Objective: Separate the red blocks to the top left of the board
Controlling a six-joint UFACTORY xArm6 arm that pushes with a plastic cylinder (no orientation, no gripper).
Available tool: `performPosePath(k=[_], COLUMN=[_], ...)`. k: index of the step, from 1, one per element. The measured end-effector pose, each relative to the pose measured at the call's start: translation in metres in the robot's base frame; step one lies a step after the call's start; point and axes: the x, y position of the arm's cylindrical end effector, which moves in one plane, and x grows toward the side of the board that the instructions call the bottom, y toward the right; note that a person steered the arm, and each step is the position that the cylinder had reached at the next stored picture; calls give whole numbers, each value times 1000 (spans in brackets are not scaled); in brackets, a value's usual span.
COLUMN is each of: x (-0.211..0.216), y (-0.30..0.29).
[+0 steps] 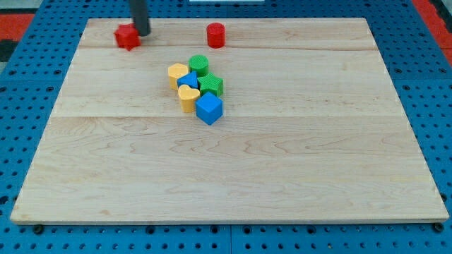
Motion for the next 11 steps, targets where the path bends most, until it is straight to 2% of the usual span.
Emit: performPosePath(k=[2, 5, 6, 7, 8, 10, 11], x=[-39, -29, 6, 15, -1, -4, -18], y=[85, 243, 241, 188, 171, 154, 178])
